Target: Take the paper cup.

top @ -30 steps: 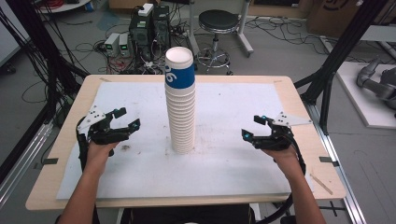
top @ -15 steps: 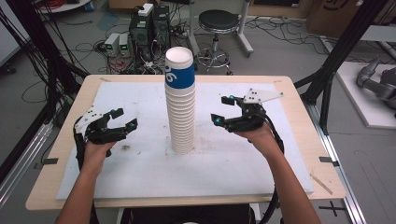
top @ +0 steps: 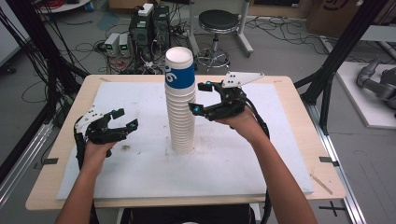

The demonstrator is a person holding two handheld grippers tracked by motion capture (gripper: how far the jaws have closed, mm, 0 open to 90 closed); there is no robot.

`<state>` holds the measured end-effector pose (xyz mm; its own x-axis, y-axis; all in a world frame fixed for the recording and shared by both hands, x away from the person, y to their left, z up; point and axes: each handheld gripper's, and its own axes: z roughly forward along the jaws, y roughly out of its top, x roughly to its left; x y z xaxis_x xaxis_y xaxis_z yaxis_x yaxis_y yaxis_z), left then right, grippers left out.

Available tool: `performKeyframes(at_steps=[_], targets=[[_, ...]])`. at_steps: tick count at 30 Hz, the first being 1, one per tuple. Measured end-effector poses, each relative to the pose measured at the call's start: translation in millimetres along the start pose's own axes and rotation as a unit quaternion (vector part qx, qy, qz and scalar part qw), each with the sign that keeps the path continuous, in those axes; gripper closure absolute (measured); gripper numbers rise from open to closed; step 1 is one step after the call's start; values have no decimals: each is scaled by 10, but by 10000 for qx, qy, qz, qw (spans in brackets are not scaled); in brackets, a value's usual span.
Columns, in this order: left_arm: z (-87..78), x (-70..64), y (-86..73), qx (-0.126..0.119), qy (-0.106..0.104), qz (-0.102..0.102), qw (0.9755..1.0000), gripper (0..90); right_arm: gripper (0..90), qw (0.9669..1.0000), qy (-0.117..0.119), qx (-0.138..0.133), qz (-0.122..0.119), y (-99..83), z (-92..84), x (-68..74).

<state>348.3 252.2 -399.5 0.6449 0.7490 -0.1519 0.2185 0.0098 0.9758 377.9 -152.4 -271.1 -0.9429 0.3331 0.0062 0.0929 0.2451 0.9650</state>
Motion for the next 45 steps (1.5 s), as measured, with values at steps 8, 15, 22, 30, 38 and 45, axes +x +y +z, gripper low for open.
performKeyframes(at_steps=[8, 15, 22, 30, 38, 45], targets=[[-32, 0, 114, -177, -117, 15, 9998, 180, 185, 9998, 169, -34, 67, 127, 117, -1], [-106, -130, 549, -438, -519, 247, 9974, 171, 161, 9999, -43, 143, -25, 181, 196, 56], [-109, -307, 1111, -430, -982, 658, 9921, 170, 167, 9998, -43, 170, -38, 184, 195, 64], [7, -652, 1722, -545, -1577, 866, 9822, 169, 169, 9998, -29, 188, -57, 186, 184, 63], [300, -1011, 2001, -375, -1839, 1148, 9755, 166, 170, 9998, -18, 201, -75, 187, 181, 64], [530, -1126, 2045, -187, -1932, 1187, 9738, 166, 170, 9997, -32, 217, -97, 189, 176, 67]])
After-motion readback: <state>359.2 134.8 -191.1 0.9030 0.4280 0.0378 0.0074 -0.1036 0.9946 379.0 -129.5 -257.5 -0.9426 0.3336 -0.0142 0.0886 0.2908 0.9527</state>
